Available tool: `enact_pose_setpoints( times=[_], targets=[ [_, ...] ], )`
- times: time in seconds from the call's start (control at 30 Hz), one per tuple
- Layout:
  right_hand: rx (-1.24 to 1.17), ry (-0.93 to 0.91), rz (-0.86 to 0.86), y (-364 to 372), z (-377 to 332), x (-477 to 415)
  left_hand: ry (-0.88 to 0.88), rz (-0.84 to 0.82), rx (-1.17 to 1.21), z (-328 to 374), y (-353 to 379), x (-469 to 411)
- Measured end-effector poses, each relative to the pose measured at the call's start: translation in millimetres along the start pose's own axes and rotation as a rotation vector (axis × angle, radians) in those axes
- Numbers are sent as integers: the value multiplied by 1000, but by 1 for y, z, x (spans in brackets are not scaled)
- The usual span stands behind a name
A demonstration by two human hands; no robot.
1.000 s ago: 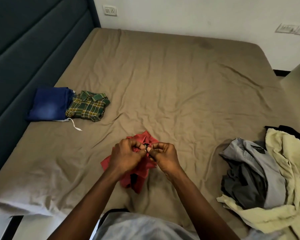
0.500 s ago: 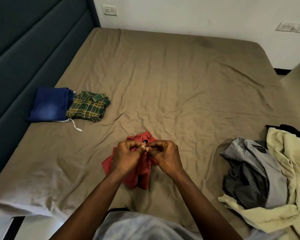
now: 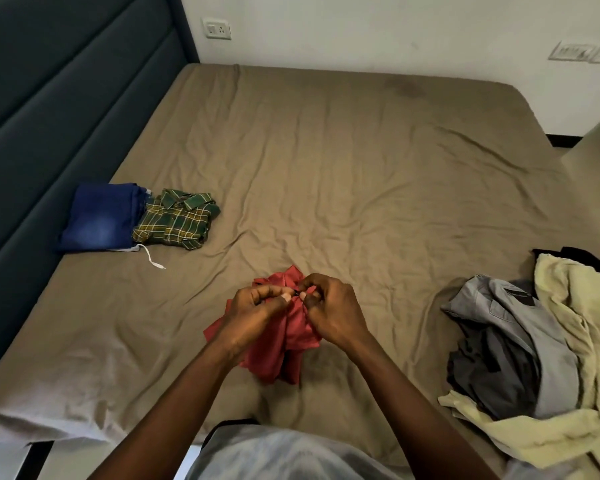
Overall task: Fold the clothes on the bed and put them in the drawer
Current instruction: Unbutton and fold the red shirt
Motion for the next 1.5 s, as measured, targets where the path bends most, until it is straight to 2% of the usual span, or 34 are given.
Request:
enact_pose_setpoints(
  times=[0.07,0.13,0.2,0.3,0.4,0.5,0.57,0.63,0.7,0.8,0.87,0.97,1.03,1.07,1.13,1.2,1.23,1.3,1.33,1.37,1.43,1.5],
  targets=[
    [165,-164,52,1,-5,4,-61,18,119,-2,9,1],
    [288,-250,77,4,-7,7,-150,14,301,1,20,5],
    [339,-260,84,3,-4,8,-216,-11,444,6,28,9],
    [364,-239,93,-2,0,8,-249,-53,463,6,30,10],
    [453,-260,176,-2,-2,11,-290,-66,506,3,33,10],
    [275,-335,166,0,-6,18,-301,-6,540,3,37,10],
    [-43,-238,108,-2,-5,20,-278,7,517,2,33,8],
    [-287,-32,57,-4,2,18,-250,-5,471,0,27,6],
    [-376,73,8,-3,8,14,-211,-8,420,-2,22,6],
    [-396,69,4,0,9,12,-137,-28,332,-3,22,9],
    [-517,104,1,2,3,15,-50,2,224,-5,21,8],
    [-833,436,-73,4,-2,9,139,3,-31,-8,15,9],
    [-946,667,-193,10,9,-3,239,-136,-146,-9,15,15],
    [-1027,733,-251,13,12,-7,260,-244,-200,-9,17,20],
    [-1099,803,-261,25,20,-16,216,-460,-325,-12,13,26],
    [-1175,762,-174,35,20,-20,54,-506,-317,-13,1,31],
    [-1173,702,-137,38,18,-21,-43,-409,-231,-16,-9,27],
    [-1087,570,-101,38,9,-19,-224,-104,-29,-23,-35,14],
    [-1018,478,-138,35,0,-15,-307,-7,68,-25,-46,5],
    [-954,372,-191,33,-10,-8,-385,19,157,-26,-53,-4],
    [-786,169,-346,29,-38,10,-454,-83,272,-16,-57,-18],
    [-623,11,-513,29,-61,26,-393,-203,310,7,-53,-27]
  ],
)
Point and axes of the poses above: each hand's wrist, its own x-axis away from the middle knuckle, its own y-axis out of the palm, z = x × y, the point moved 2 cm from there along -x, towards the middle knuckle, and after that the axes turned 7 degrees about -y, right-handed, at the moved point
